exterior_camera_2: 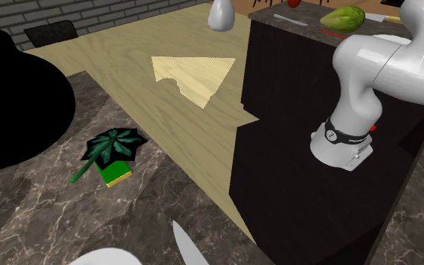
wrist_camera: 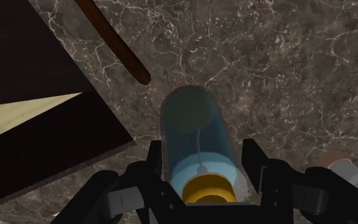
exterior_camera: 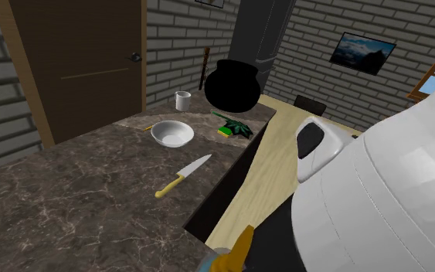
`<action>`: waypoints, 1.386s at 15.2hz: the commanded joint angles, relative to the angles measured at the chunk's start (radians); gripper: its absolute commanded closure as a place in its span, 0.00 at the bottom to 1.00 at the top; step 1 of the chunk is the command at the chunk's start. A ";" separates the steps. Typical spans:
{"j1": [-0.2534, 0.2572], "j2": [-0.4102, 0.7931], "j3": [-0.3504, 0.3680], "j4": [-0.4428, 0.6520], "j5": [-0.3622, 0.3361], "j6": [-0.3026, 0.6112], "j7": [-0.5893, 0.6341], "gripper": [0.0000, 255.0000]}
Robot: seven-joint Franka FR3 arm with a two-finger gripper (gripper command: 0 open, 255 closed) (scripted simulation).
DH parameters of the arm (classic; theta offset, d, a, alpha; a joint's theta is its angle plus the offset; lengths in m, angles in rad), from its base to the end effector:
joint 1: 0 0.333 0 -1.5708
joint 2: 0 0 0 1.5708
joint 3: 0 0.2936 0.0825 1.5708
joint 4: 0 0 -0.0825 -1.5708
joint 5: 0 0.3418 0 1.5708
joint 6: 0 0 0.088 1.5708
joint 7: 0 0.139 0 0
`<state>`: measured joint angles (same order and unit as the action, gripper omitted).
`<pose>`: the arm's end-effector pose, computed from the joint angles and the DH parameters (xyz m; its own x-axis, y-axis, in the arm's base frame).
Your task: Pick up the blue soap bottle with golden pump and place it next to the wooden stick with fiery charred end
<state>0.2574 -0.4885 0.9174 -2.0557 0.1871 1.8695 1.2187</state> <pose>0.1117 0.4401 0.5134 0.9649 -0.1268 0.2298 -0.1168 -0.9915 -0.0568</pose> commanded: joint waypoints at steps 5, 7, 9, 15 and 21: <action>0.003 0.001 0.022 -0.077 0.009 0.079 0.008 1.00; 0.002 0.003 0.032 -0.100 0.010 0.106 0.012 1.00; 0.001 0.007 0.042 -0.123 0.012 0.132 0.016 1.00; -0.008 0.025 0.079 -0.186 0.011 0.213 0.032 1.00; -0.027 0.052 0.125 -0.242 0.004 0.296 0.054 1.00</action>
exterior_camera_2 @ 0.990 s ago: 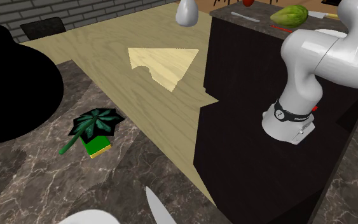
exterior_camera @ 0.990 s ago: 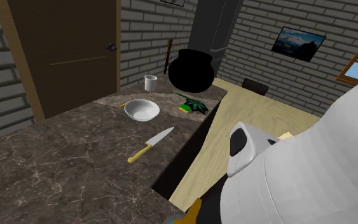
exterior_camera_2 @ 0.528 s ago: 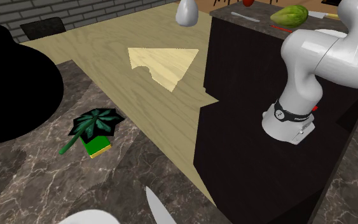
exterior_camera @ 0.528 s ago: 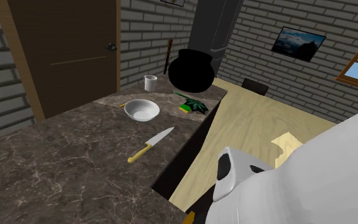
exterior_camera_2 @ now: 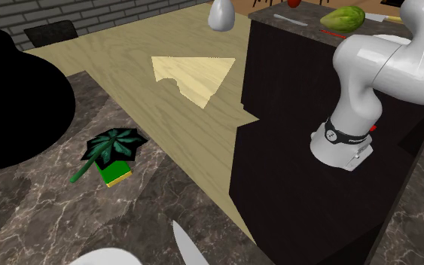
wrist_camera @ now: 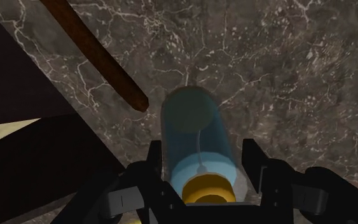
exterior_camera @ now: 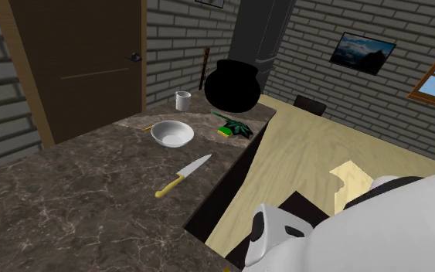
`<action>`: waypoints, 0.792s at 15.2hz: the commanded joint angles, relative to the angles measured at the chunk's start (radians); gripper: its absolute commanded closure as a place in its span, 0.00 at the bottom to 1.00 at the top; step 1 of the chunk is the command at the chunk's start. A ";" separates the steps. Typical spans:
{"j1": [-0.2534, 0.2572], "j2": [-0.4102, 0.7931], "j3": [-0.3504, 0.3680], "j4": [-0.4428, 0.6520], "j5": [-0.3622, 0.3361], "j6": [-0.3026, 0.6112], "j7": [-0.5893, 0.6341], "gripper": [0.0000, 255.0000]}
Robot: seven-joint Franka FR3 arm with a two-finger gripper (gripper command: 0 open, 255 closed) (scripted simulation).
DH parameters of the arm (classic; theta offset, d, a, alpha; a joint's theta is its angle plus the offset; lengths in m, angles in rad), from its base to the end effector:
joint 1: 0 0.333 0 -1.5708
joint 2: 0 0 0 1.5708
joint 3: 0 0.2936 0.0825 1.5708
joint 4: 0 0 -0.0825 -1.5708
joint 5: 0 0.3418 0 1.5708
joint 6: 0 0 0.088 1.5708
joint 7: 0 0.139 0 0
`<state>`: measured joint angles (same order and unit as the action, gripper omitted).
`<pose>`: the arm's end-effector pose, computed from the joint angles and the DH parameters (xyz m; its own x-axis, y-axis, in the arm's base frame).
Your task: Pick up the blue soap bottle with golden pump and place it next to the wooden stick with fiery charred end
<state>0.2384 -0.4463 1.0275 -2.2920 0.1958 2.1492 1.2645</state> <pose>0.1124 0.4412 0.4138 0.9650 -0.1269 0.2297 -0.1170 -0.9915 -0.0565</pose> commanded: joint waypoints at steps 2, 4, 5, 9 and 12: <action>-0.018 0.022 0.033 -0.023 -0.010 0.045 0.017 1.00; -0.029 0.034 0.052 -0.039 -0.016 0.073 0.027 1.00; -0.035 0.041 0.063 -0.047 -0.020 0.087 0.033 1.00; -0.067 0.072 0.109 -0.077 -0.039 0.145 0.057 1.00; -0.098 0.099 0.151 -0.097 -0.059 0.189 0.080 1.00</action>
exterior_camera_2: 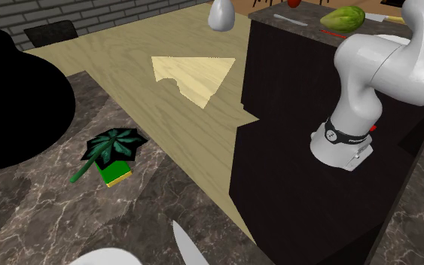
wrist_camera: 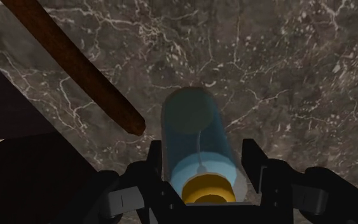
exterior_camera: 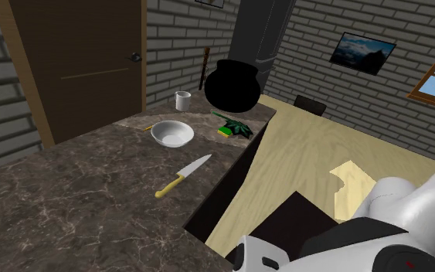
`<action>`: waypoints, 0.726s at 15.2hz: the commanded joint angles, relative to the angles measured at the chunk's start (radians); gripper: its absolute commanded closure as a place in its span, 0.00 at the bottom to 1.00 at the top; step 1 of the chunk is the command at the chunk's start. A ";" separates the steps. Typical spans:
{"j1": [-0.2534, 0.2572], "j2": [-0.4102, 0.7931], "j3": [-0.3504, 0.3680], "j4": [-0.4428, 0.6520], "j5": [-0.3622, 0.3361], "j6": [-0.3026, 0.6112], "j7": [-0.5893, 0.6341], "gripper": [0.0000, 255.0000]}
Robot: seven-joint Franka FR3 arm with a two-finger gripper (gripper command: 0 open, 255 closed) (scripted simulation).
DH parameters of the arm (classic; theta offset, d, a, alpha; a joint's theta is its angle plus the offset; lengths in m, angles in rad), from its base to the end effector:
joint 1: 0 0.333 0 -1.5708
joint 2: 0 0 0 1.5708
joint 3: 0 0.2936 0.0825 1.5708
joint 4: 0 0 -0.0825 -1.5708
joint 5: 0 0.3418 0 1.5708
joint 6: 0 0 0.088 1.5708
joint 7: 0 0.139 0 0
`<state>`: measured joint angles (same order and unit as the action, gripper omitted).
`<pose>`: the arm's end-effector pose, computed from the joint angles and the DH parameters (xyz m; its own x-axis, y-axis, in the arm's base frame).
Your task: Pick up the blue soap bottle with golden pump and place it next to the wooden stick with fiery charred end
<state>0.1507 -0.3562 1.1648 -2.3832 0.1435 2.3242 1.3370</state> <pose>0.1132 0.4446 0.3553 0.9649 -0.1272 0.2300 -0.1172 -0.9915 -0.0566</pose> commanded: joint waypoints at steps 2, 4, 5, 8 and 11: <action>-0.036 0.028 0.046 -0.018 -0.024 0.044 0.025 1.00; -0.067 0.049 0.082 -0.030 -0.044 0.073 0.045 1.00; -0.073 0.052 0.089 -0.032 -0.048 0.078 0.049 1.00; -0.073 0.052 0.089 -0.032 -0.047 0.078 0.049 1.00; -0.073 0.052 0.089 -0.032 -0.047 0.078 0.049 1.00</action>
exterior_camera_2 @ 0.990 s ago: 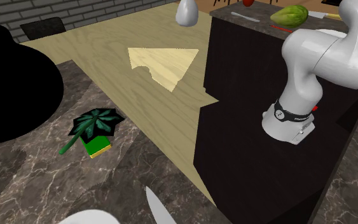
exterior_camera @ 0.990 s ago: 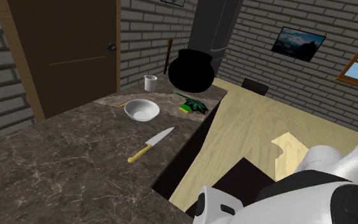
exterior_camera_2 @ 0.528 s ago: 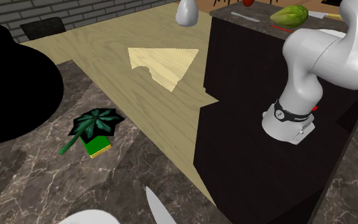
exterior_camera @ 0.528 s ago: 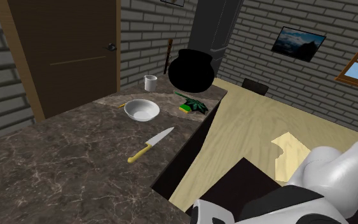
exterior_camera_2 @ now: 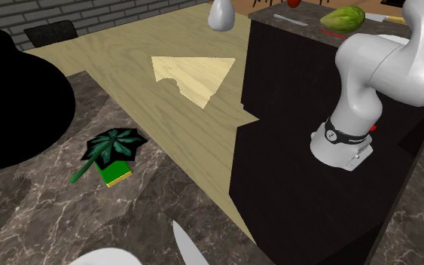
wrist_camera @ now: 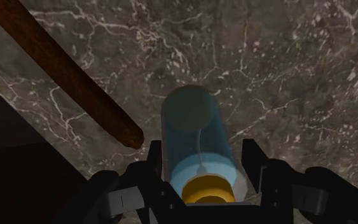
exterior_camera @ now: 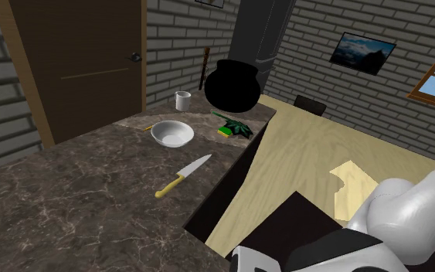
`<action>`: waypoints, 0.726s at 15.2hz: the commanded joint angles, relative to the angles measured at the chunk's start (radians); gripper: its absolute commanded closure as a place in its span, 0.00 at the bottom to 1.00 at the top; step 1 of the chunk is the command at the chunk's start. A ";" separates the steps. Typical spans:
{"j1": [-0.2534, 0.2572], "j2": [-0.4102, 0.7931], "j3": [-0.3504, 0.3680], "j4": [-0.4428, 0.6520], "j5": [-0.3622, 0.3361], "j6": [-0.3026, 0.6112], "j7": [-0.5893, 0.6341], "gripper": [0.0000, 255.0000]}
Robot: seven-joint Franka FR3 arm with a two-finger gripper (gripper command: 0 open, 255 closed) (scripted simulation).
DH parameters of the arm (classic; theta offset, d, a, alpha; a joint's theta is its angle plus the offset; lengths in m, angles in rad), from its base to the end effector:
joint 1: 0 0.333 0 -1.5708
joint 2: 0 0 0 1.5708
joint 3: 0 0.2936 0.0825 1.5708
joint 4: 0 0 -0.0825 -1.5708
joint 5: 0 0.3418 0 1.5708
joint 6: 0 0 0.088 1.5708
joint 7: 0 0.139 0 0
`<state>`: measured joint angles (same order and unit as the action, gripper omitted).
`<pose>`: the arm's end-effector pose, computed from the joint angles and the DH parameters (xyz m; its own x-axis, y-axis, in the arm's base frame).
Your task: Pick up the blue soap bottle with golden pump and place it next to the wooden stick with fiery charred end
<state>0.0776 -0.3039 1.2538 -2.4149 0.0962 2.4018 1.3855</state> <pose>0.1135 0.4457 0.3300 0.9649 -0.1271 0.2299 -0.1169 -0.9915 -0.0572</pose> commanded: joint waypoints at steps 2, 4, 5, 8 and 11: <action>0.000 0.000 0.000 0.000 0.000 0.000 0.000 0.00; 0.000 0.000 0.000 0.000 0.000 0.000 0.000 0.00; 0.000 0.000 0.000 0.000 0.000 0.000 0.000 0.00; 0.048 -0.030 -0.048 0.011 0.030 -0.037 -0.022 0.00; 0.141 -0.104 -0.148 0.049 0.087 -0.142 -0.066 0.00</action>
<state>0.1866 -0.3823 1.1403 -2.3768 0.1625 2.2955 1.3354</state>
